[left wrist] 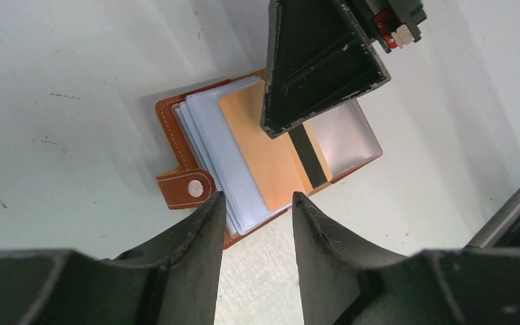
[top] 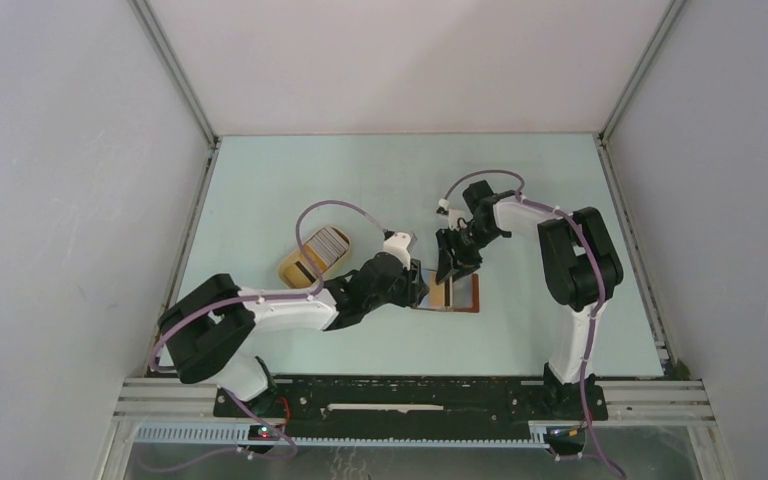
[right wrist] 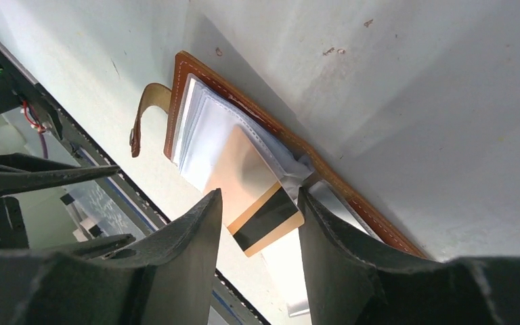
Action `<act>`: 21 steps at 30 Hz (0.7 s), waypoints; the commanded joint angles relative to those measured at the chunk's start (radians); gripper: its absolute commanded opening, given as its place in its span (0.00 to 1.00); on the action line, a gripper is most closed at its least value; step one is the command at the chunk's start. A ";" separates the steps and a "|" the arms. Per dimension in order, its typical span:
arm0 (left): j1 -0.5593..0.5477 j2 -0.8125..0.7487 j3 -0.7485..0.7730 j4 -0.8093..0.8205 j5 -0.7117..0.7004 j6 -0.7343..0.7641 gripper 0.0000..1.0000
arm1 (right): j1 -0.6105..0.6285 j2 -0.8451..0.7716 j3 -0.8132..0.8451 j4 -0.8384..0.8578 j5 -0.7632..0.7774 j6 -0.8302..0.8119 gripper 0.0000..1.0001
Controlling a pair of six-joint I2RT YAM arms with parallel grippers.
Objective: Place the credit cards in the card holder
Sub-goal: Insert the credit card into the card holder.
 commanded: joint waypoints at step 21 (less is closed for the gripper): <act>-0.004 -0.004 -0.030 0.080 0.037 -0.025 0.47 | 0.070 -0.082 0.024 -0.031 0.180 -0.095 0.65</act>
